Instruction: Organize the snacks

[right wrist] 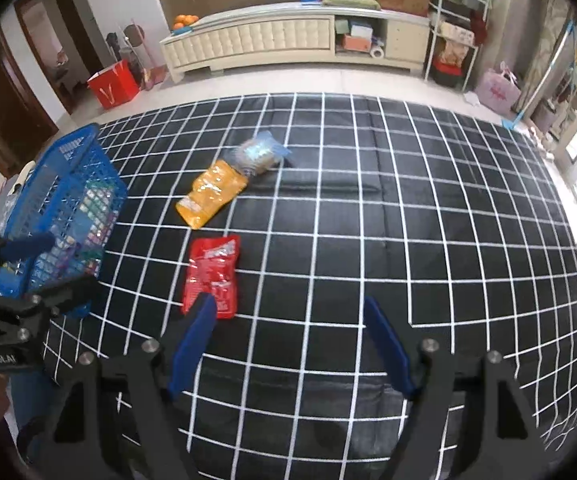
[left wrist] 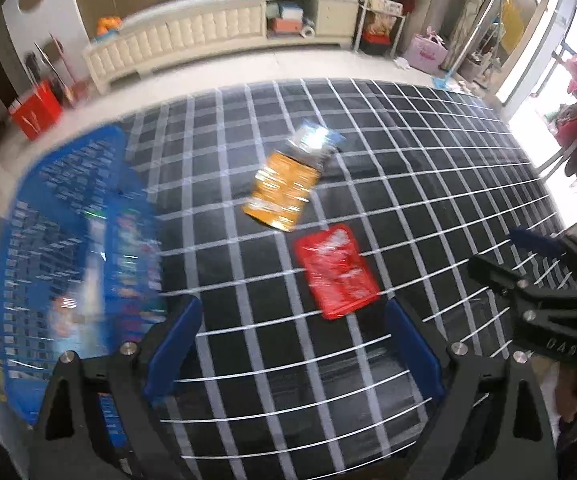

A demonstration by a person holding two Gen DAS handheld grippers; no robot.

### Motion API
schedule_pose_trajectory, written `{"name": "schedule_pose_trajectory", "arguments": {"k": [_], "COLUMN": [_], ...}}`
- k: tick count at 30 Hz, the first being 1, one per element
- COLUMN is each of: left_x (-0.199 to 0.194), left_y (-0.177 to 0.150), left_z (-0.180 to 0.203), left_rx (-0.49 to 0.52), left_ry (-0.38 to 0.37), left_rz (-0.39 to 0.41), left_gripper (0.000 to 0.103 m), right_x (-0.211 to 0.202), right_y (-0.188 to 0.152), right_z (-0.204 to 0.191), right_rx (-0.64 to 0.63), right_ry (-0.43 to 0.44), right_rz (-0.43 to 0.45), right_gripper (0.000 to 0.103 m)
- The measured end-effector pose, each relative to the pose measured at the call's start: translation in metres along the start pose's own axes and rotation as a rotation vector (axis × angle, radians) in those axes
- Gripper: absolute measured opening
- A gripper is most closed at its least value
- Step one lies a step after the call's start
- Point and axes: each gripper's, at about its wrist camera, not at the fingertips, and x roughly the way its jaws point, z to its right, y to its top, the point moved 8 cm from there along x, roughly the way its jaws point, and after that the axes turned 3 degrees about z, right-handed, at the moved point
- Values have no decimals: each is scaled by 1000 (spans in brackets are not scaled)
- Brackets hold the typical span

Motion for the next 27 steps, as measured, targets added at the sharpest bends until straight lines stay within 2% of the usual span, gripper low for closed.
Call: {"name": "schedule_pose_trajectory", "arguments": {"k": [2,7,10,13,22,27], "left_x": [19,60,80,98,137,144], "left_y": [-1,-2,-4,-5,-8,-7], "left_z": [8,19,27,36,31,28], "left_rx": [-47,-69,-127,-128,-178,-180], "left_ry": [-45,12,-65,-79,-16,12], "left_rz": [-36,-98,-137,-171,-226,-203], "left_gripper": [92,92,92,91,91,91], "right_x": [5,12,17,25,32,31], "right_y": [-4,-6,-8,-13,-22,-22], "right_z": [9,27,34,40,51,51], "right_rx": [7,22,37,46,68,63], "right_ry": [-1,-13,9,22,61,62], "right_rz": [-10,1,2,-8,-21,-17], "right_gripper": [79,79,79,79,79,79]}}
